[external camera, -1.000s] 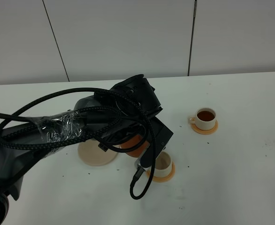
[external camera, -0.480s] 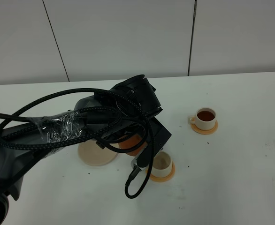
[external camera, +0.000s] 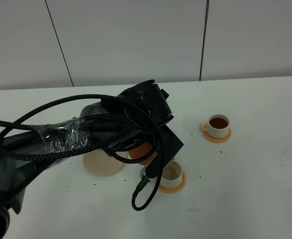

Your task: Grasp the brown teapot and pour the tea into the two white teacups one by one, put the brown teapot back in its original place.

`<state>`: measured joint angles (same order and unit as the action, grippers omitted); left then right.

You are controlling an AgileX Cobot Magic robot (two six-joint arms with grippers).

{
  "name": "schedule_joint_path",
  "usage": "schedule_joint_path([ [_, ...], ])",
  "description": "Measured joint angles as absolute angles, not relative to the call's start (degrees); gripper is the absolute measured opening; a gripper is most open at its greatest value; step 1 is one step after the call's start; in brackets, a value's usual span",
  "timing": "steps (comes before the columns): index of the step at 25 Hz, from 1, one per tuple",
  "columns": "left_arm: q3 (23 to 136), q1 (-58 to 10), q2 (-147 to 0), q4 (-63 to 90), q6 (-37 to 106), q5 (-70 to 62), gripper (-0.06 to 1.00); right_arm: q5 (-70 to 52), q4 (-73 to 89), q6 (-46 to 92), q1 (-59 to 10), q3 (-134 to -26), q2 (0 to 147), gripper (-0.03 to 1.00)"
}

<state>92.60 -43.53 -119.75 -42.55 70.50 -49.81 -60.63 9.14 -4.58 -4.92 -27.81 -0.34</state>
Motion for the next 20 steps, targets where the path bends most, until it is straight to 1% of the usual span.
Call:
schedule_joint_path([
  [20, 92.6, -44.41, -119.75, -44.82, 73.89, -49.8, 0.17, -60.63, 9.14, -4.58, -4.92, -27.81, -0.34, 0.24],
])
